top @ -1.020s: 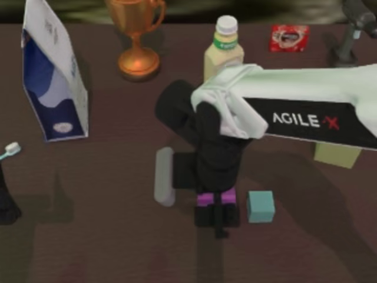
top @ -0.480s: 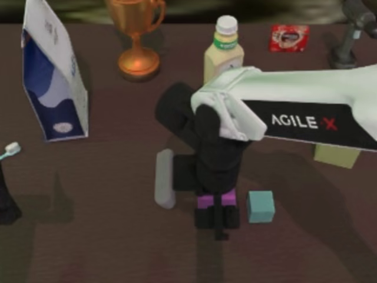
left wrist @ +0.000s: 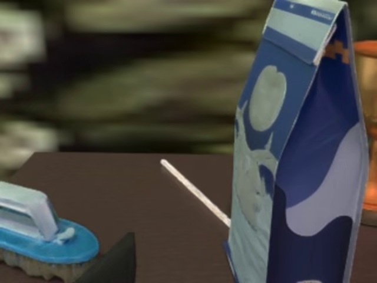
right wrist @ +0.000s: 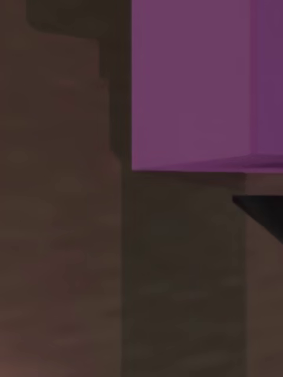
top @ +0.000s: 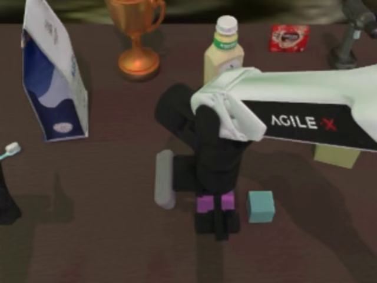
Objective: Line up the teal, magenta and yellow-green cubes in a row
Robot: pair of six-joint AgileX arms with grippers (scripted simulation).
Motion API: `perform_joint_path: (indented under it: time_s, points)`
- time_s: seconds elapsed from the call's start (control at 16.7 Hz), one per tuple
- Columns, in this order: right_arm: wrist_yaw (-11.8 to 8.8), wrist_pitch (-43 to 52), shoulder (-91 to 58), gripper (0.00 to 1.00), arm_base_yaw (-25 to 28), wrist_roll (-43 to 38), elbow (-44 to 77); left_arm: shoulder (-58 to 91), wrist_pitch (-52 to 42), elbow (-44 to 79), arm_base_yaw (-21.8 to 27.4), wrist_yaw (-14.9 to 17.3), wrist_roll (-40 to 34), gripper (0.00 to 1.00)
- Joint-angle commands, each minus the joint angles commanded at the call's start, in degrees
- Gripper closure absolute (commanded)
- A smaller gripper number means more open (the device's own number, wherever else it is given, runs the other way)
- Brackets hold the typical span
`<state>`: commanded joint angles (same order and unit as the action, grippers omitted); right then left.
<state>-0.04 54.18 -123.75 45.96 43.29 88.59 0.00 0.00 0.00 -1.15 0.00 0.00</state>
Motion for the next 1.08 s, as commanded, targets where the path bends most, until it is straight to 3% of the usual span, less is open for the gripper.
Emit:
perform_joint_path:
  time_s: [0.6,1.08]
  points:
    - [0.00,0.20,0.07,0.00,-0.09,0.01,0.20,0.00,0.00,0.00,0.00,0.00,0.00,0.00]
    - [-0.04,13.79,4.01,0.00,0.35,0.18,9.68,0.00,0.00,0.00,0.00,0.00,0.00,0.00]
